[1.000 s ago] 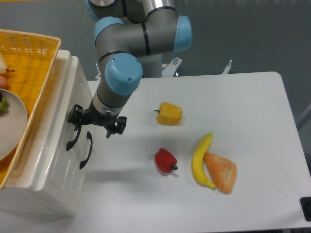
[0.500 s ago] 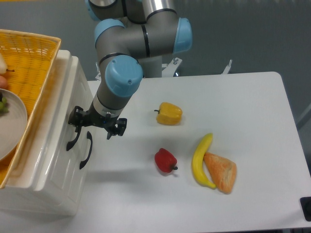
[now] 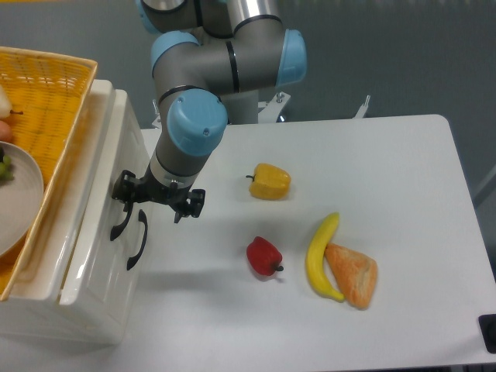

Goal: Slide open the top white drawer
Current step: 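Pull the upper drawer handle outward from the cabinet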

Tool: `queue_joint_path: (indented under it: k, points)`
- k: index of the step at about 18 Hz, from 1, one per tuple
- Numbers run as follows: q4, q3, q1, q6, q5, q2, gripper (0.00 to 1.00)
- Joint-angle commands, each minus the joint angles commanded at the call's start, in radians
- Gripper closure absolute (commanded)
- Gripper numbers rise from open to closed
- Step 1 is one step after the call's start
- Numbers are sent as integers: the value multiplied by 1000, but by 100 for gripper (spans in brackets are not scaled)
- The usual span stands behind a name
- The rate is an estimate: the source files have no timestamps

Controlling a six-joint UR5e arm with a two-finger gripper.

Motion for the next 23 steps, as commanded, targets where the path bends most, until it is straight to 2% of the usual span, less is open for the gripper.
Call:
queue_joint_path:
  k: [13, 23]
  points:
    - [-2, 14, 9, 9, 29, -6, 0]
    - [-12, 15, 46, 52, 31, -5, 0]
